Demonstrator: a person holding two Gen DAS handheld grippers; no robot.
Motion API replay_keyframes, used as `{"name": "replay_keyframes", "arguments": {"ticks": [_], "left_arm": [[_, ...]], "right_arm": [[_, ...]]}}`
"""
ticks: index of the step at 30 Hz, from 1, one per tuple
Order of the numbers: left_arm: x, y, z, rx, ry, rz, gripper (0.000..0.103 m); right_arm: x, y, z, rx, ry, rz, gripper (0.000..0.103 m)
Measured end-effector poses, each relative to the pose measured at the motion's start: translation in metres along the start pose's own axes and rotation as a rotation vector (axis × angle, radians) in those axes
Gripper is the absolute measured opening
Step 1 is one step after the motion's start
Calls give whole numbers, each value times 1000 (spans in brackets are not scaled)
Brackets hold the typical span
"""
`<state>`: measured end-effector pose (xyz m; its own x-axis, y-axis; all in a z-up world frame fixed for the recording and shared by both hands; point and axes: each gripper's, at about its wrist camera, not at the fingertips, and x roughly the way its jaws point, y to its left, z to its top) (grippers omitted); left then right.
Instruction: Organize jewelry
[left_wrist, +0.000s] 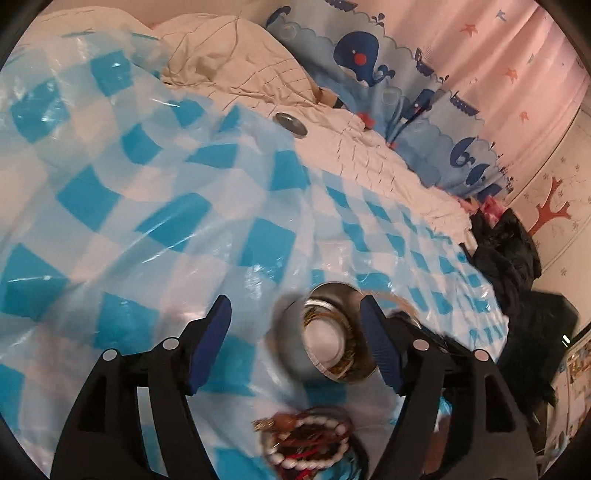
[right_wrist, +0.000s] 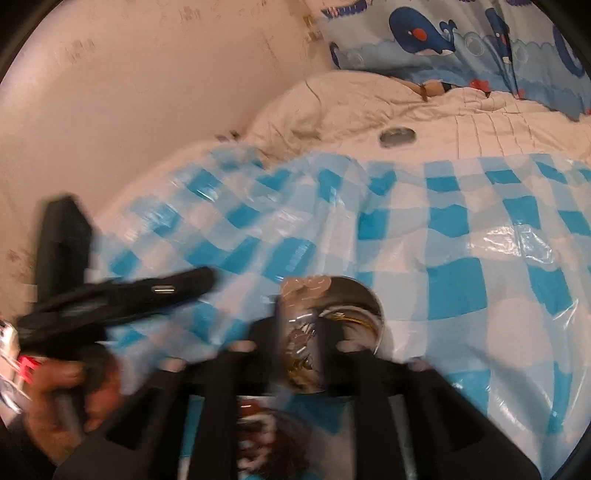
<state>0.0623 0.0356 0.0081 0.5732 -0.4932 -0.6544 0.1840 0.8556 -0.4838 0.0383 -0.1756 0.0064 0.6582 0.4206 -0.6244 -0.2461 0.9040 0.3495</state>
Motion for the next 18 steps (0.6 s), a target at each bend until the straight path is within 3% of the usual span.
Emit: {"name": "replay_keyframes", "arguments": {"ticks": [1,2,6,10,14,18], "left_arm": [[-3,1,-2,15,8,5,69],[-5,0,-5,36,19,14,69],[-15,-5,-20,133,61,25,69],[-16,-19,-38,265,101,29,69],[-15,-35,-59,395,137,42,69],[-15,-48,-78,563,146,83,69]], "right_arm": [[3,0,-1,-12,1,-61,61],[0,-2,-4,-13,-5,-106,61],[-27,-6,-17,-3,-7,-113,60],[-55,-16,-51,35,16,-143,62],[-46,-31,-67,141,104,-145,62],[-47,-31,-67,144,92,-157,67]]}}
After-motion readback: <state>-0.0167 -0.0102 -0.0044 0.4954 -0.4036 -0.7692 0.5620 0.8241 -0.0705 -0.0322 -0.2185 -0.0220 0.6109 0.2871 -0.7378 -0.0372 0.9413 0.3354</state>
